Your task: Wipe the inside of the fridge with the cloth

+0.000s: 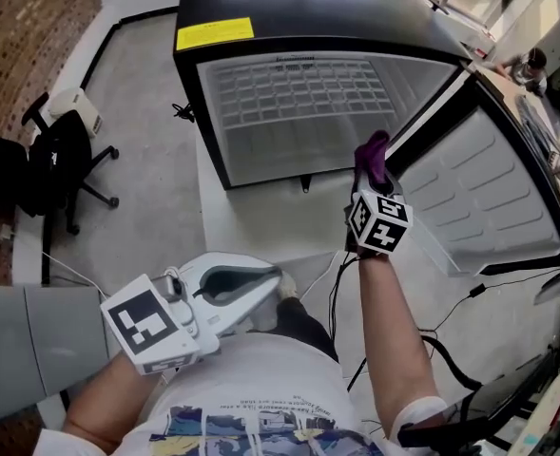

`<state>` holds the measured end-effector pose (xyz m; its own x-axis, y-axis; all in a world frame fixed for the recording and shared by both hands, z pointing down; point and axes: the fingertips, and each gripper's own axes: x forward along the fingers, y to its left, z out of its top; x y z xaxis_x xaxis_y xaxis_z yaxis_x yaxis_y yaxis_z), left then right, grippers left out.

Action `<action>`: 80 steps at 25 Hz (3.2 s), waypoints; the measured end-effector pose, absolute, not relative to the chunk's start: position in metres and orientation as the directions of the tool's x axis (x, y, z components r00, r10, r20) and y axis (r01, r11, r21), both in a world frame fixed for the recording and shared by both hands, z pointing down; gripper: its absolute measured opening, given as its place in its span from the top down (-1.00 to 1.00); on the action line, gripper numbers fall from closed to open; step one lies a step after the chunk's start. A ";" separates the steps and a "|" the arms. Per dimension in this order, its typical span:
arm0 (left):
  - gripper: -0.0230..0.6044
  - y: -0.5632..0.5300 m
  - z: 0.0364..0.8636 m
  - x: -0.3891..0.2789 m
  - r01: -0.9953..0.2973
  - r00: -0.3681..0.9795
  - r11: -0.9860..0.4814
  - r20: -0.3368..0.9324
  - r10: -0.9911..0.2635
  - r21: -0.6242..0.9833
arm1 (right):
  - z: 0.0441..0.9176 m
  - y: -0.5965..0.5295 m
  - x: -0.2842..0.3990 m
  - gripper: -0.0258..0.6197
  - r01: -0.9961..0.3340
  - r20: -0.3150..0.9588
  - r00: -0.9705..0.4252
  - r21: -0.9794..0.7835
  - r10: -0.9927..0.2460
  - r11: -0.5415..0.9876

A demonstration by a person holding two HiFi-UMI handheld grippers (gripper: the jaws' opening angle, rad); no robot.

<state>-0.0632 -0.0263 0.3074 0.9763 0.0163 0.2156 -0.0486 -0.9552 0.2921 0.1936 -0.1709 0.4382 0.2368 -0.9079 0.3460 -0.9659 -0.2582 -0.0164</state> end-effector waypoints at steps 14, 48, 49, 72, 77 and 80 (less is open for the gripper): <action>0.92 -0.046 0.310 -0.051 -0.104 0.974 -0.935 0.225 -0.027 0.339 | 0.463 -0.214 0.232 0.74 -0.911 0.363 0.376 -0.027 -0.853 -0.413; 0.92 -0.089 0.305 -0.020 -0.262 0.948 -0.911 0.262 -0.181 0.318 | 0.491 -0.326 0.243 0.74 -0.958 0.391 0.266 0.002 -0.881 -0.288; 0.92 -0.091 0.307 -0.021 -0.267 0.946 -0.912 0.267 -0.186 0.311 | 0.491 -0.328 0.242 0.74 -0.960 0.387 0.259 0.004 -0.885 -0.280; 0.91 -0.096 0.305 -0.002 -0.296 0.937 -0.895 0.283 -0.204 0.334 | 0.493 -0.355 0.225 0.74 -0.996 0.304 0.089 0.021 -0.949 -0.087; 0.92 -0.093 0.300 -0.003 -0.288 0.940 -0.901 0.276 -0.201 0.324 | 0.503 -0.360 0.227 0.74 -0.996 0.340 0.086 0.015 -0.936 -0.086; 0.92 -0.093 0.301 -0.008 -0.300 0.937 -0.896 0.279 -0.211 0.328 | 0.509 -0.364 0.223 0.74 -0.998 0.359 0.066 0.005 -0.931 -0.069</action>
